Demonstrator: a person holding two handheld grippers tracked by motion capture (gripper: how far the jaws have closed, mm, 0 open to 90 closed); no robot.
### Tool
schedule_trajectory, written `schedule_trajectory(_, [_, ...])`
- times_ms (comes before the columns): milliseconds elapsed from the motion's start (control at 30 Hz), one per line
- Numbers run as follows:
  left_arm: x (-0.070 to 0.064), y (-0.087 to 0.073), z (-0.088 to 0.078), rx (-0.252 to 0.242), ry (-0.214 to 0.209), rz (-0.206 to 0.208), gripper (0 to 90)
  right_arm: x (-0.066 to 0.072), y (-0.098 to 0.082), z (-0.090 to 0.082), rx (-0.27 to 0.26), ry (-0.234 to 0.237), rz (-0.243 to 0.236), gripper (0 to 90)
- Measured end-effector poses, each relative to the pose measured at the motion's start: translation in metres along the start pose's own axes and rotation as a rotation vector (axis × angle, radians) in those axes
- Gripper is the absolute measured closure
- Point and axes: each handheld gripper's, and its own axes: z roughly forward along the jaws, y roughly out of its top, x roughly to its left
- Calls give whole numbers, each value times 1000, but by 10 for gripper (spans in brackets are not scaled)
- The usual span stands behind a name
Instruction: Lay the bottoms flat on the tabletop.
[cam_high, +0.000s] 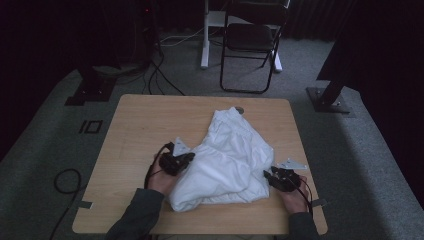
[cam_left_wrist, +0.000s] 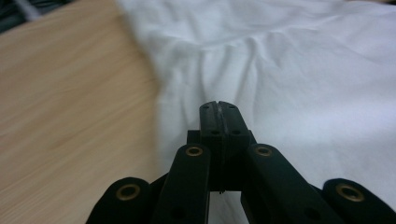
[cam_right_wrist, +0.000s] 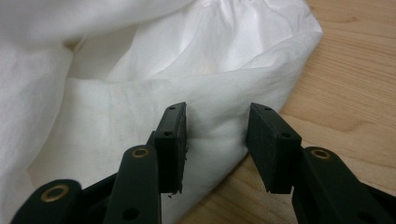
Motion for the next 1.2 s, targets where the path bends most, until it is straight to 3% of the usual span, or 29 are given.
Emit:
schedule_trajectory(100, [28,-13,-10,17,78,-60,900,0,0,0,1,-2,0,582])
schedule_trajectory(200, [57,-32,-13,52,115,-156,900,0,0,0,1,-2,2,581])
schedule_trajectory(300, [68,-43,-17,66,143,-196,856,0,0,0,0,-2,1,582])
schedule_trajectory(400, [66,-41,-27,13,129,-210,730,0,0,0,-3,-1,2,582])
schedule_trajectory(567, [44,-20,-41,-59,51,-157,574,0,-1,0,-3,-1,1,581])
schedule_trajectory(667, [28,-9,-44,-97,-47,-139,507,0,-1,0,-4,-1,0,581])
schedule_trajectory(767, [10,-3,-38,-107,-141,-72,418,0,-1,0,-5,1,-1,581])
schedule_trajectory(800, [2,-1,-34,-93,-155,-32,386,0,-1,0,-5,1,-2,581])
schedule_trajectory(867, [-10,0,-24,-39,-136,37,354,0,-1,0,-5,1,-2,581])
schedule_trajectory(900, [-14,0,-17,-15,-130,59,356,0,-1,0,-5,1,-2,581])
schedule_trajectory(967, [-17,-4,-4,31,-135,50,450,0,-1,0,-5,1,-2,581])
schedule_trajectory(1067, [-11,-11,10,95,-96,30,745,0,-1,0,-6,2,-2,581])
schedule_trajectory(1100, [-8,-13,10,92,-83,20,845,0,-1,0,-6,3,-2,581])
schedule_trajectory(1200, [10,-20,3,84,-19,-35,887,0,-1,0,-6,3,-3,581])
